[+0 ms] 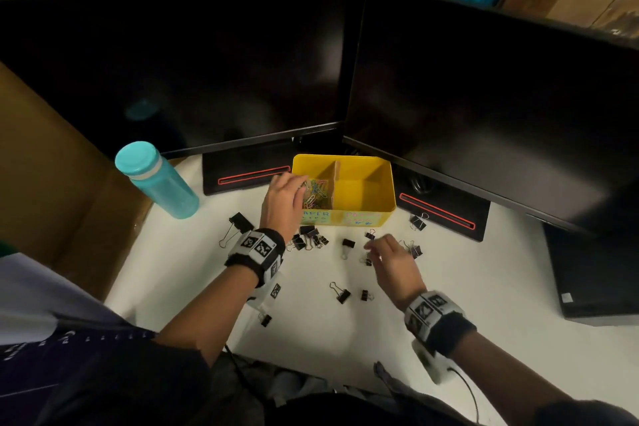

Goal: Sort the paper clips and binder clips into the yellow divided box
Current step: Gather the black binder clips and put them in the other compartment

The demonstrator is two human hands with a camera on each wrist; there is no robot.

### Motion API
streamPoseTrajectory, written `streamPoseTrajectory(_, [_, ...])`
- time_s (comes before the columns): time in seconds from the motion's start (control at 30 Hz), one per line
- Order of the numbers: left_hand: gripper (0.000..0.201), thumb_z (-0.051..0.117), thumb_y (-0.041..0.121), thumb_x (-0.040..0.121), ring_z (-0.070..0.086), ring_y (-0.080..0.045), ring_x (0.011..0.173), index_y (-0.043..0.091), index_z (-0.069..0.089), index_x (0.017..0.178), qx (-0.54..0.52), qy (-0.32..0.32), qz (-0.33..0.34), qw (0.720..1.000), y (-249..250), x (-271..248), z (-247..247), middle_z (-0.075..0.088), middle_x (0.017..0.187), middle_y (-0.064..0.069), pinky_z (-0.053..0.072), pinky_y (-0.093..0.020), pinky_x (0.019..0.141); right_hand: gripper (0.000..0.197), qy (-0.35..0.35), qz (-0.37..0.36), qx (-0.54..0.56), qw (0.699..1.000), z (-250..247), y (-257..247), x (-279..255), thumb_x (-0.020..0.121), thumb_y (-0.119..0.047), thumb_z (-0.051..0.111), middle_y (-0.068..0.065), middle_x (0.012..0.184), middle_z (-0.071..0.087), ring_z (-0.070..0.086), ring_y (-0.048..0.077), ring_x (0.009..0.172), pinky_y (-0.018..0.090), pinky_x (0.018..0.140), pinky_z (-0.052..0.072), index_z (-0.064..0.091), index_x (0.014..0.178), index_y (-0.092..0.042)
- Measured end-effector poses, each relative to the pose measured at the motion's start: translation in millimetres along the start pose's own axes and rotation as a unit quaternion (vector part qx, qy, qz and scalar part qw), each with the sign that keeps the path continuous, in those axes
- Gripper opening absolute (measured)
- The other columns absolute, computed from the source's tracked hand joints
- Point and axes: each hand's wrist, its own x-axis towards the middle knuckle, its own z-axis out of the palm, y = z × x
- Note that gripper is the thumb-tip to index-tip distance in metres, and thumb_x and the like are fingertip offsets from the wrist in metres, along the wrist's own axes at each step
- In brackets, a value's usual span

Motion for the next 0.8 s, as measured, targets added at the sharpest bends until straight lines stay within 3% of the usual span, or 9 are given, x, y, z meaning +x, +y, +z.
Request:
streamPoseTrajectory(0.07, [0.025,0.041,0.013,0.091,0.048,-0.018,0.091,0.006,0.063,0.100,-0.009,0.073,-0.002,0.997,-0.1,-11.6,-7.1,0.059,0.095,-0.010,0.042,-0.027,0.073,0.009,0.053,-0.012,0.054,0.997,-7.0,-25.4,44.5,0.086,-0.002,0.060,0.012,0.091,0.061,0.059,0.024,0.070,0.035,0.059,0.052,0.061,0.094,-0.003])
streamPoseTrajectory(0.13, [0.022,0.039,0.011,0.088,0.049,-0.017,0.084,0.007,0.060,0.086,-0.008,0.093,-0.006,0.996,-8.6,-27.0,-11.0,0.059,0.087,-0.009,0.047,-0.032,0.069,0.005,0.089,-0.031,0.096,0.991,-8.4,-46.1,84.6,0.086,-0.002,0.059,0.012,0.088,0.061,0.058,0.022,0.072,0.033,0.060,0.052,0.061,0.091,-0.002])
streamPoseTrajectory(0.23, [0.018,0.045,0.005,0.089,0.054,-0.015,0.080,0.011,0.062,0.089,0.034,-0.053,-0.007,0.998,-22.2,-47.6,-8.7,0.062,0.092,-0.007,0.053,-0.038,0.075,0.008,0.084,-0.033,0.136,0.987,-10.7,-65.5,123.5,0.089,-0.006,0.057,0.011,0.086,0.067,0.061,0.020,0.071,0.033,0.061,0.054,0.065,0.091,-0.003])
streamPoseTrajectory(0.33, [0.033,0.044,0.008,0.093,0.052,-0.018,0.109,0.014,0.053,0.123,0.093,-0.230,0.028,0.968,-27.5,-60.3,2.3,0.054,0.126,-0.006,0.049,-0.037,0.094,0.018,0.066,-0.031,0.118,0.990,-20.7,-62.4,130.7,0.094,-0.016,0.053,0.010,0.078,0.073,0.065,0.018,0.061,0.026,0.055,0.052,0.069,0.096,-0.007])
streamPoseTrajectory(0.43, [0.047,0.045,0.020,0.094,0.038,-0.023,0.123,0.017,0.034,0.140,0.157,-0.300,0.056,0.939,-28.6,-64.3,15.0,0.037,0.142,-0.005,0.045,-0.042,0.098,0.021,0.068,-0.018,0.142,0.987,-41.0,-28.5,109.7,0.095,-0.025,0.051,0.002,0.077,0.073,0.068,0.010,0.064,0.029,0.058,0.057,0.067,0.099,-0.013])
streamPoseTrajectory(0.57, [0.054,0.057,0.024,0.088,0.036,-0.027,0.119,0.020,0.036,0.137,0.225,-0.329,0.061,0.915,-25.3,-64.8,22.4,0.037,0.135,-0.007,0.049,-0.044,0.087,0.011,0.012,0.053,0.085,0.995,-66.8,36.1,41.0,0.085,-0.033,0.064,-0.007,0.068,0.069,0.063,0.007,0.057,0.037,0.056,0.056,0.070,0.082,-0.025])
streamPoseTrajectory(0.6, [0.051,0.059,0.021,0.086,0.037,-0.027,0.117,0.020,0.039,0.133,0.225,-0.327,0.059,0.916,-23.9,-64.7,23.2,0.038,0.131,-0.007,0.050,-0.043,0.085,0.004,-0.039,0.084,0.069,0.993,-68.3,51.9,20.9,0.079,-0.031,0.071,-0.009,0.070,0.069,0.062,0.006,0.059,0.036,0.059,0.055,0.071,0.079,-0.027])
streamPoseTrajectory(0.7, [0.032,0.063,0.015,0.083,0.041,-0.024,0.108,0.018,0.049,0.112,0.217,-0.323,0.053,0.920,-22.9,-65.8,23.6,0.039,0.119,-0.006,0.054,-0.042,0.077,0.028,-0.212,0.158,-0.005,0.964,-63.6,86.3,-28.4,0.061,-0.040,0.084,-0.010,0.080,0.065,0.059,0.005,0.069,0.031,0.067,0.054,0.069,0.083,-0.031])
streamPoseTrajectory(0.8, [0.016,0.063,0.016,0.084,0.043,-0.023,0.097,0.014,0.050,0.092,0.212,-0.307,0.051,0.926,-28.2,-69.3,22.7,0.040,0.110,-0.005,0.054,-0.040,0.069,0.030,-0.206,0.182,-0.003,0.962,-51.2,100.0,-52.4,0.057,-0.038,0.086,-0.007,0.079,0.063,0.059,0.010,0.069,0.027,0.064,0.051,0.069,0.079,-0.025])
